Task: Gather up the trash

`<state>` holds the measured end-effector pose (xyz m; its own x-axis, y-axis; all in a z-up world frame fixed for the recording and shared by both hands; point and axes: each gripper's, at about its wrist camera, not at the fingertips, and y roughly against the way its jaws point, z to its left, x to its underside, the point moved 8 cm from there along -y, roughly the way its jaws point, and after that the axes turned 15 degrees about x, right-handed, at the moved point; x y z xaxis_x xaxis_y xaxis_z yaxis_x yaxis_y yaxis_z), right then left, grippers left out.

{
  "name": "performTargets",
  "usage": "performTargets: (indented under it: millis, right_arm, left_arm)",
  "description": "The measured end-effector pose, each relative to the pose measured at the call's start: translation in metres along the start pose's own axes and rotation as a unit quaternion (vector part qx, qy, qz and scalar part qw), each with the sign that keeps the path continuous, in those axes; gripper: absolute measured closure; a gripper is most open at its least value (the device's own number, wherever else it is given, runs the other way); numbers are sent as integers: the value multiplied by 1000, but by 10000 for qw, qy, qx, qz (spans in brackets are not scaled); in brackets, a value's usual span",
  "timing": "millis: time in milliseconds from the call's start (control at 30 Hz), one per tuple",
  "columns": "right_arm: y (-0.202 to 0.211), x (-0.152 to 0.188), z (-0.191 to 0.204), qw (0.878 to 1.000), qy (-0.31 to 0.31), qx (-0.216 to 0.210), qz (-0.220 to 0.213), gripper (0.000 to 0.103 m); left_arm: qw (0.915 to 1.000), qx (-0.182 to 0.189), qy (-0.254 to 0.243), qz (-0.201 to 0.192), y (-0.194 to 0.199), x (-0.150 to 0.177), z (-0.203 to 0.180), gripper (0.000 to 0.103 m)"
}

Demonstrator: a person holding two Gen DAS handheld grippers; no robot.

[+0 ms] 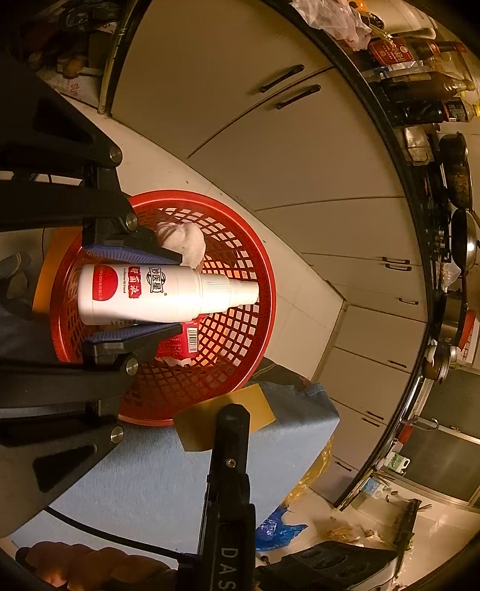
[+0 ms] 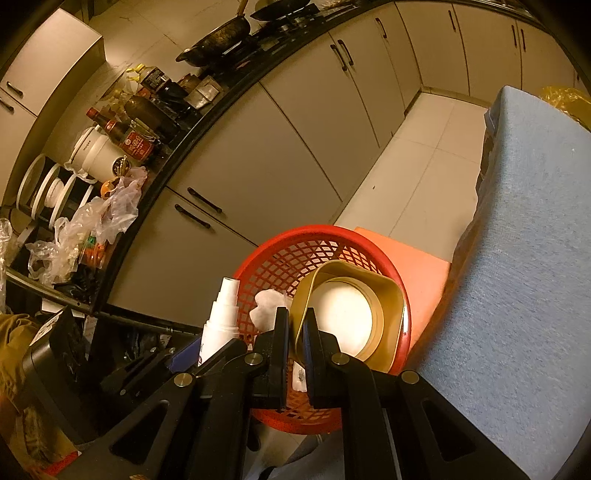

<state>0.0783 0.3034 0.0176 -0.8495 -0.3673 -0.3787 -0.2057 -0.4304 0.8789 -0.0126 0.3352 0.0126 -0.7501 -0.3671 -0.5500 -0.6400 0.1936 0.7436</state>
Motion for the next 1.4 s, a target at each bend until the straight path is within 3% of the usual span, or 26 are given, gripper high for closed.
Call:
performTargets:
  millis: [967, 1133, 1200, 1300, 1400]
  right_arm:
    - [-12, -2, -11, 9998, -148, 85, 79, 93]
    - [-9, -4, -11, 9998, -181, 63, 35, 90]
    - [-4, -5, -13, 9998, -180, 93, -30, 88]
    - [6, -6, -15, 9996, -121, 205, -153, 81]
    - [18, -4, -21, 9988, -51, 384, -305, 72]
  left_arm:
    - [9999, 92, -33, 68, -15, -2, 2, 73]
    - [10000, 44, 4, -9, -12, -2, 2, 57]
    - [10000, 38, 34, -38, -11, -3, 2, 55]
    - [9999, -7, 42, -96, -7, -6, -2, 49]
    - [9996, -142, 13, -229, 1, -10, -7, 35]
